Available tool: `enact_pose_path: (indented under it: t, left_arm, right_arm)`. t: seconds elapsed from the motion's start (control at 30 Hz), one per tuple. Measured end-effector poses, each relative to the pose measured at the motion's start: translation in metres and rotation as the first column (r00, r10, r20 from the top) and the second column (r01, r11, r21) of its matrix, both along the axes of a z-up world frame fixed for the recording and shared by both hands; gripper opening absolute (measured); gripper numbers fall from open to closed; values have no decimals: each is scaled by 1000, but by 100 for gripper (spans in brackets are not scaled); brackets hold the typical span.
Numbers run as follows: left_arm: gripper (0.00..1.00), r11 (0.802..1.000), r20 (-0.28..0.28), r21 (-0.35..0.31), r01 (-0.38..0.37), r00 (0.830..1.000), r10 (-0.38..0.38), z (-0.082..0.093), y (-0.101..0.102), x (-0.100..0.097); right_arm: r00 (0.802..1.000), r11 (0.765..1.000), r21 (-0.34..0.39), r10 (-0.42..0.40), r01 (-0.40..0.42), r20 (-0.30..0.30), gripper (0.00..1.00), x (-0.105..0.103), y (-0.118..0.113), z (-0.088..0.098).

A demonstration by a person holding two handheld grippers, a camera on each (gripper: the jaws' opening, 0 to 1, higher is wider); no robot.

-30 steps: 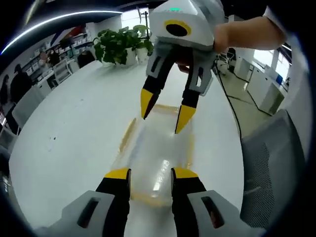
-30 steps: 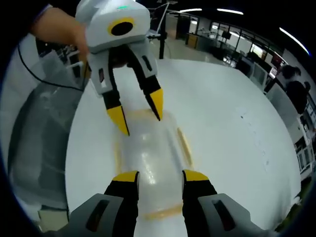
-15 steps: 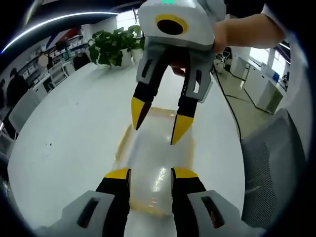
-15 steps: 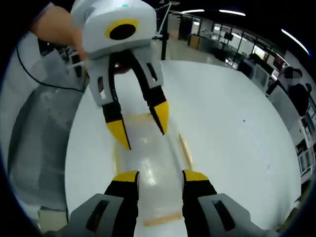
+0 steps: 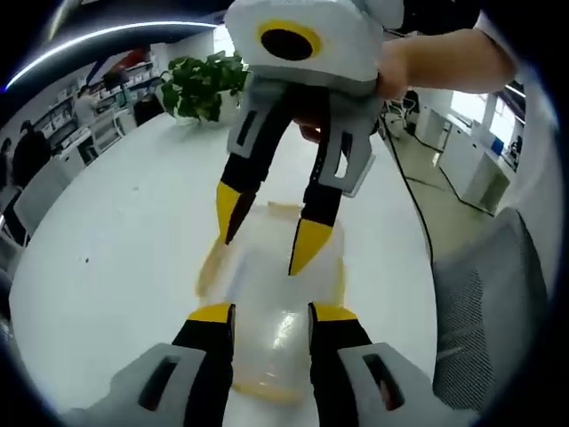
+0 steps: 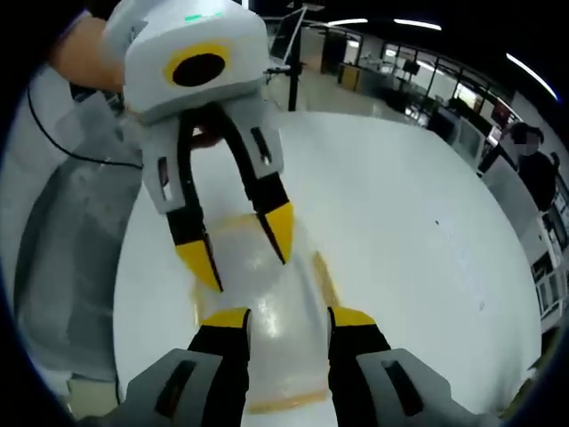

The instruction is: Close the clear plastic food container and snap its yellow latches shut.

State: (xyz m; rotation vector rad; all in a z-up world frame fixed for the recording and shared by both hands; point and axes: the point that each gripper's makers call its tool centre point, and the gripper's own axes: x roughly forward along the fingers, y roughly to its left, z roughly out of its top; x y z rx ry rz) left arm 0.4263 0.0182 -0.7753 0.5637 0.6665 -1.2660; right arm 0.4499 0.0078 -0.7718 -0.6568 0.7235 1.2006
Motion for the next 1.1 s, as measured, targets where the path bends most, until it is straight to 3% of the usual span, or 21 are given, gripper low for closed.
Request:
enact_pose_path:
  t: [0.67, 1.1]
  left_arm:
    - [35, 999, -1, 18, 32, 999, -32, -1, -5, -15]
    - [39, 987, 73, 112, 116, 990, -125, -7, -6, -30]
  right_arm:
    - [999, 1000, -9, 28, -28, -36, 35, 18, 5, -3]
    - [993, 996, -44, 78, -83, -88, 37, 21, 10, -8]
